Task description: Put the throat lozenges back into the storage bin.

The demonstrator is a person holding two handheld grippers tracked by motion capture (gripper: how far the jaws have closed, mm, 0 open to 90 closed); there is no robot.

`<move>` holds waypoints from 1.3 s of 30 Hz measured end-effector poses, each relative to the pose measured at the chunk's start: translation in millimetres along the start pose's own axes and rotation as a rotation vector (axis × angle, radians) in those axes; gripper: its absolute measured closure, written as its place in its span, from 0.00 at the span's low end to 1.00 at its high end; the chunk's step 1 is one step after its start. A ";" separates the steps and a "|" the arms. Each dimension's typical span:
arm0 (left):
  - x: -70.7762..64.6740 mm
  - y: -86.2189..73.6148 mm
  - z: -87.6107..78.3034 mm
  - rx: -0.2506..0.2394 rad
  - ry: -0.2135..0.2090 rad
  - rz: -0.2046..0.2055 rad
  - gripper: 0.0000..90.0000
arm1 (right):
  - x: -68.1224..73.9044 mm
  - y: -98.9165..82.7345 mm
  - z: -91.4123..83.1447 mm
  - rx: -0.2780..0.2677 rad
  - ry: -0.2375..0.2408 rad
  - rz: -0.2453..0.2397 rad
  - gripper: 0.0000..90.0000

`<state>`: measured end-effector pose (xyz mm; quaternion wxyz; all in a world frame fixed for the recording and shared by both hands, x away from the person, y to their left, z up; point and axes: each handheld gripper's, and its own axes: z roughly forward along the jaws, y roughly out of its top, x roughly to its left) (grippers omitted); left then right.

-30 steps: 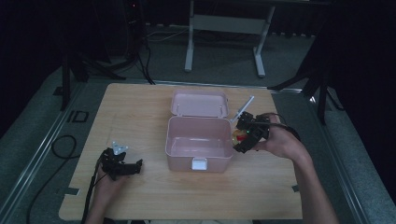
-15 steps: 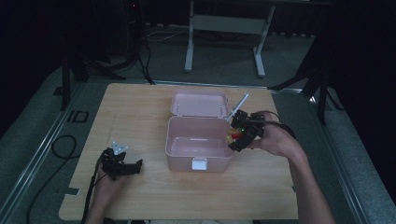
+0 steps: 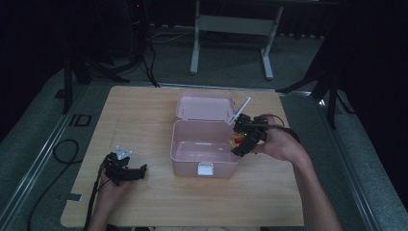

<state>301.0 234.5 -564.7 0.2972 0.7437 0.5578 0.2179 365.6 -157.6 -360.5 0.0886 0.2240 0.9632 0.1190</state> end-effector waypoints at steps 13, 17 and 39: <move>0.0 0.0 0.0 0.000 0.000 0.000 0.04 | 3.8 9.0 2.8 -0.002 0.009 -0.016 0.22; 0.0 0.0 0.0 0.000 0.000 0.000 0.04 | 4.7 11.9 3.4 -0.008 0.012 -0.017 0.22; 0.1 0.1 -0.1 0.002 0.000 0.002 0.04 | 8.9 22.0 8.7 -0.011 0.027 -0.036 0.22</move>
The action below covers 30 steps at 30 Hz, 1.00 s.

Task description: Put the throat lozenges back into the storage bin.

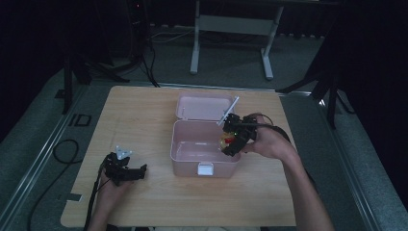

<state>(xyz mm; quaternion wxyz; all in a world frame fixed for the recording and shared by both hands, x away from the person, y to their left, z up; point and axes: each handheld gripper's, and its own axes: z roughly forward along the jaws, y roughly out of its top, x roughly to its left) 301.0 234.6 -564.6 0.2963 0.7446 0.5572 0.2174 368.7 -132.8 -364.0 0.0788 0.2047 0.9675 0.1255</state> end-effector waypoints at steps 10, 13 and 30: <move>-0.1 0.0 0.0 -0.001 0.000 -0.001 0.04 | 3.3 6.1 2.2 -0.004 0.000 -0.009 0.22; -0.1 0.0 0.0 -0.001 0.000 -0.001 0.04 | 3.9 7.2 3.0 -0.004 0.001 -0.010 0.22; -0.1 0.1 0.1 0.001 0.000 0.000 0.03 | 1.0 6.0 3.6 0.007 -0.015 0.008 0.15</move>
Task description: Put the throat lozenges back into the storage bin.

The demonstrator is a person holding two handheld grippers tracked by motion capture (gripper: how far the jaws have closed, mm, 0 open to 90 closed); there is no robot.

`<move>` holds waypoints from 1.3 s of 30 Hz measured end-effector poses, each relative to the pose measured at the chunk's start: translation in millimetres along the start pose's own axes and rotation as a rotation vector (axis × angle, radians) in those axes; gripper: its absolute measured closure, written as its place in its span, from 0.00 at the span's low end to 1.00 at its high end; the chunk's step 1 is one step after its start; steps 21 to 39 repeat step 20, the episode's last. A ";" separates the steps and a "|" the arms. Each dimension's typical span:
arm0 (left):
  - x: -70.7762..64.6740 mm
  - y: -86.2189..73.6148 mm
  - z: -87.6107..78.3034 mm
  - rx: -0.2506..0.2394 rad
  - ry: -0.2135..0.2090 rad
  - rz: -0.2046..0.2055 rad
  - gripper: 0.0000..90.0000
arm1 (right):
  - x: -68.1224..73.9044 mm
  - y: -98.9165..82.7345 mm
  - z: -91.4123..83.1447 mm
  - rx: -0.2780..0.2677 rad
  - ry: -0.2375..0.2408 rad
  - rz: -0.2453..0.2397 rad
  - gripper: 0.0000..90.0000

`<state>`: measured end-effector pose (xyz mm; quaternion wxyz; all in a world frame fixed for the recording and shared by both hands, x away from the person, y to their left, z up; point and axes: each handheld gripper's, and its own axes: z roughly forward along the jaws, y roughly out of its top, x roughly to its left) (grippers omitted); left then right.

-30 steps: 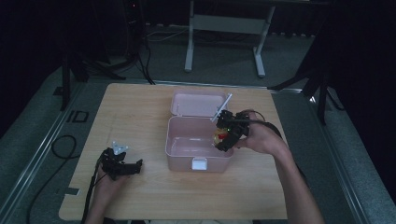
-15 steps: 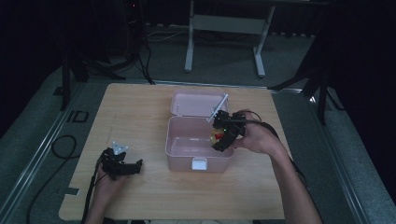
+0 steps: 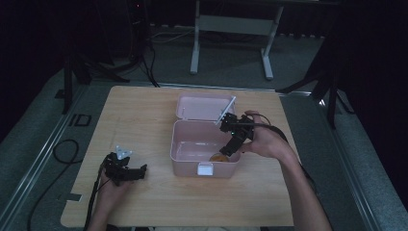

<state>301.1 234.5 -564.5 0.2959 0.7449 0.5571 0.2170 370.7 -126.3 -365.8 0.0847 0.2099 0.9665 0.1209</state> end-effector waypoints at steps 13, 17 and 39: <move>-0.2 -0.1 0.1 -0.002 0.000 -0.002 0.03 | -3.4 -15.1 -5.6 -0.020 -0.050 0.044 0.15; -0.2 -0.1 0.1 -0.002 0.000 -0.002 0.03 | -4.8 -20.2 -8.9 -0.040 -0.052 0.059 0.16; -0.2 -0.1 0.2 -0.002 0.000 -0.003 0.03 | -6.8 -26.5 -8.2 -0.060 -0.052 0.075 0.16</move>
